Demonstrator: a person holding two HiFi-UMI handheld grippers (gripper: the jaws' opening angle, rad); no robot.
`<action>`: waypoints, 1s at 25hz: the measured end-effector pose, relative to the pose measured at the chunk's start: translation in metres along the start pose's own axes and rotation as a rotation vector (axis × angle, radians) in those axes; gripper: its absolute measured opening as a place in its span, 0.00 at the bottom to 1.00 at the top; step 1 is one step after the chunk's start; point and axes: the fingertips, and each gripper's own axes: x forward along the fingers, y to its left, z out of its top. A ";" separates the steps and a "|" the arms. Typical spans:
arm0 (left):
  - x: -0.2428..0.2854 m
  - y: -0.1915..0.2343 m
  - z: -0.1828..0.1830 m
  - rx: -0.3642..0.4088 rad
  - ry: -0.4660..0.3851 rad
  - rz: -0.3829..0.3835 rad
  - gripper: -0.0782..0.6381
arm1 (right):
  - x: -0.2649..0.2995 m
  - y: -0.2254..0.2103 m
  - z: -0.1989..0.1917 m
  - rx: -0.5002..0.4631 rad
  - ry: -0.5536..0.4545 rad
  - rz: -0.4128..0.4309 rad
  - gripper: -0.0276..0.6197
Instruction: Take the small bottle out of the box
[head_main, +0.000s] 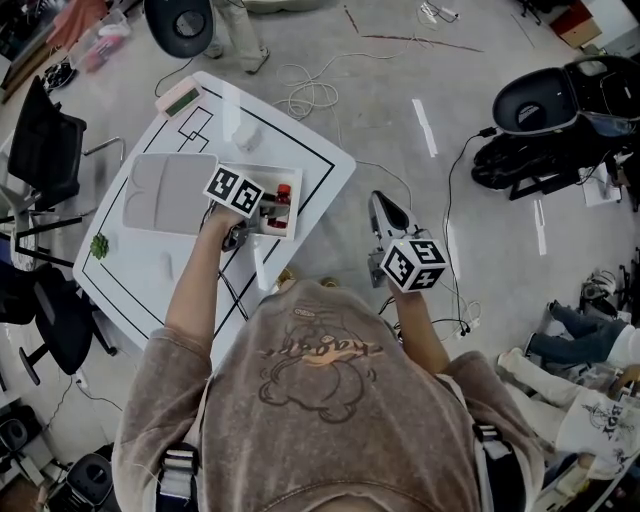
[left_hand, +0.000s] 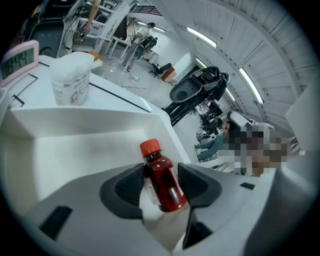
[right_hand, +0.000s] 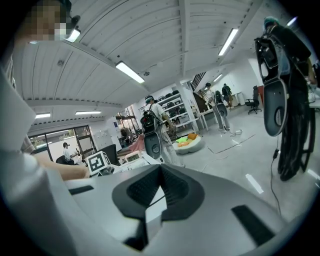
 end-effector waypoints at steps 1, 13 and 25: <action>0.000 0.000 0.000 0.015 0.008 0.015 0.41 | -0.001 -0.001 0.000 0.000 -0.001 -0.001 0.04; -0.003 0.000 -0.003 0.133 0.060 0.173 0.44 | -0.011 -0.001 -0.004 -0.001 0.004 0.004 0.04; 0.006 0.002 -0.016 0.122 0.169 0.211 0.44 | -0.013 -0.001 -0.005 -0.004 0.006 0.010 0.04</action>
